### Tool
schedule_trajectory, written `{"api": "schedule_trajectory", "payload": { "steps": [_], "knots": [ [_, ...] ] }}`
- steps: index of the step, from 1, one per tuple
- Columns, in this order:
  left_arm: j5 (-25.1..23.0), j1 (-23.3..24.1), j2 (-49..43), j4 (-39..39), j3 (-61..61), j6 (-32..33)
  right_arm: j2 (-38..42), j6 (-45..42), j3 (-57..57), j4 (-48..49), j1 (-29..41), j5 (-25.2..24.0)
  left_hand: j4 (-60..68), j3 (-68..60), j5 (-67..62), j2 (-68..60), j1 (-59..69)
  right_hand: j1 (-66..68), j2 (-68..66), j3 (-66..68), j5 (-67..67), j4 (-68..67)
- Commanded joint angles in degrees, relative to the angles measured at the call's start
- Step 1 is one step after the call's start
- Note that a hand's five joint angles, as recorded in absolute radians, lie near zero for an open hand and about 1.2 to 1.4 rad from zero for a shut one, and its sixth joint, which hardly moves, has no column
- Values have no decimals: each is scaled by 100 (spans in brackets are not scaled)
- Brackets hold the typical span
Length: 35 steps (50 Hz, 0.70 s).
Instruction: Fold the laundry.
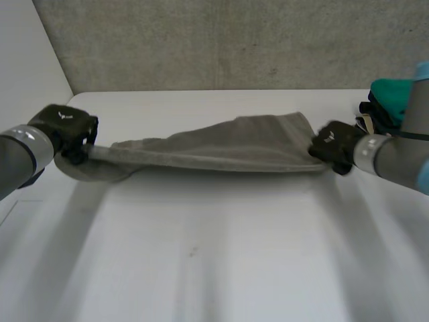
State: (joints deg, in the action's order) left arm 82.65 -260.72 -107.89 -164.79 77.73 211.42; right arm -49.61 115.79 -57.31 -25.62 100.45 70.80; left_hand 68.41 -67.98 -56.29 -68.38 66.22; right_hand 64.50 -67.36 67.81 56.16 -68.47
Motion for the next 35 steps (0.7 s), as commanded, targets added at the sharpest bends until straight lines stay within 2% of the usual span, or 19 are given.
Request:
{"api": "schedule_trajectory", "payload": {
  "steps": [1, 5, 8, 11, 14, 18, 19, 22, 24, 26, 27, 31, 35],
  "knots": [
    [-301, -75, 216, 974, 558, 961, -1164, -864, -1765, -944, -465, 487, 1159, -1202, -1371, -1162, 1378, 1550, -1264, 1219, 1384, -1153],
    [-775, -181, 181, 1475, 778, 1612, -1279, -1103, -2135, -1103, -544, 409, 1159, -1202, -1371, -1162, 1378, 1550, -1264, 1219, 1384, -1153],
    [-934, -172, -160, 1468, 665, 1823, -1201, -1006, -2118, -1024, -518, 391, 1159, -1202, -1371, -1162, 1378, 1550, -1264, 1219, 1384, -1153],
    [-821, -155, -495, 1318, 253, 1754, -1060, -909, -1847, -901, -457, 452, 1159, -1202, -1371, -1162, 1378, 1550, -1264, 1219, 1384, -1153],
    [-496, -84, -926, 1143, -573, 1560, -840, -637, -1162, -594, -290, 637, 1159, -1202, -1371, -1162, 1378, 1550, -1264, 1219, 1384, -1153],
    [-21, -49, -1427, 809, -2101, 1297, -594, 74, 182, 47, -79, 900, 1159, -1202, -1371, -1162, 1378, 1550, -1264, 1219, 1384, -1153],
    [119, -32, -1576, 625, -2757, 1140, -507, 432, 820, 449, -26, 988, 1159, -1202, -1371, -1162, 1378, 1550, -1264, 1219, 1384, -1153],
    [348, -32, -1735, 151, -3683, 779, -418, 1110, 1711, 1223, 18, 1120, 1159, -1202, -1371, -1162, 1378, 1550, -1264, 1219, 1384, -1153],
    [568, -49, -1727, -534, -4396, 244, -391, 1875, 2214, 2093, 36, 1287, 1159, -1202, -1371, -1162, 1378, 1550, -1264, 1219, 1384, -1153],
    [700, -58, -1727, -1070, -4626, -117, -426, 2332, 2268, 2665, 27, 1358, 1159, -1202, -1371, -1162, 1378, 1550, -1264, 1219, 1384, -1153],
    [822, -75, -1709, -1595, -4679, -441, -496, 2726, 2216, 3216, 44, 1358, 1159, -1202, -1371, -1162, 1378, 1550, -1264, 1219, 1384, -1153],
    [841, -67, -1630, -2651, -4513, -952, -751, 3282, 1699, 4342, 141, 1288, 1159, -1202, -1371, -1162, 1378, 1550, -1264, 1219, 1384, -1153],
    [683, -67, -1691, -2988, -4233, -972, -962, 3266, 978, 5064, 237, 1147, 1159, -1202, -1371, -1162, 1378, 1550, -1264, 1219, 1384, -1153]
  ]
}}
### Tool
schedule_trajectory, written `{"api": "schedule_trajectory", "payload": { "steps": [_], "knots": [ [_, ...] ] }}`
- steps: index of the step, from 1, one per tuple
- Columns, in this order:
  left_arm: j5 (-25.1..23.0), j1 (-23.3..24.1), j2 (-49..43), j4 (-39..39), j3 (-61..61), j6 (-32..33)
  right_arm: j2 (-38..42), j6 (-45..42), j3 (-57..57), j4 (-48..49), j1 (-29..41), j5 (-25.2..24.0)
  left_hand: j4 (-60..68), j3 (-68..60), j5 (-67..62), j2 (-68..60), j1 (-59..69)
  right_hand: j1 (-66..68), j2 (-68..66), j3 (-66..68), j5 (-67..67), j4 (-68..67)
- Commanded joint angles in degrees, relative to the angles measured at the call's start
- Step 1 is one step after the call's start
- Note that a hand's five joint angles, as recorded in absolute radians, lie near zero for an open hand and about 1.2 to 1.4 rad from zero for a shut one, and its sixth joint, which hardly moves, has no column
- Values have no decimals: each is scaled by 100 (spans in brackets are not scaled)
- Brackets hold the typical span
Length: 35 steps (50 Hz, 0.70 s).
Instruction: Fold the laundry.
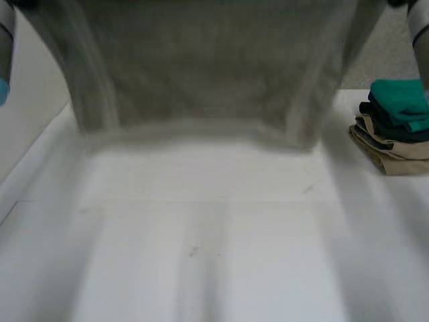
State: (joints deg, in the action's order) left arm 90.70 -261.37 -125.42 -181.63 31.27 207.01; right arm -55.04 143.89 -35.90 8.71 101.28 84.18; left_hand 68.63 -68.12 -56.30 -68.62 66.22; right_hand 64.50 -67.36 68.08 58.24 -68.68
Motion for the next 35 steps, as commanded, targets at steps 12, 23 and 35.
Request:
{"api": "schedule_trajectory", "payload": {
  "steps": [12, 23, 35],
  "knots": [
    [-79, -99, -377, -1278, 1704, -284, 80, 202, -2131, 1530, 269, -314, 1137, -1188, -1370, -1138, 1378, 1550, -1264, 1192, 1176, -1132],
    [-272, -11, -247, -971, 3743, 278, 556, -203, -3158, 98, 199, -288, 1137, -1188, -1370, -1138, 1378, 1550, -1264, 1192, 1176, -1132],
    [-466, -46, 1256, 926, 5968, 1658, -1236, -1572, -5013, -2038, -477, -358, 1137, -1188, -1370, -1138, 1378, 1550, -1264, 1192, 1176, -1132]
  ]
}}
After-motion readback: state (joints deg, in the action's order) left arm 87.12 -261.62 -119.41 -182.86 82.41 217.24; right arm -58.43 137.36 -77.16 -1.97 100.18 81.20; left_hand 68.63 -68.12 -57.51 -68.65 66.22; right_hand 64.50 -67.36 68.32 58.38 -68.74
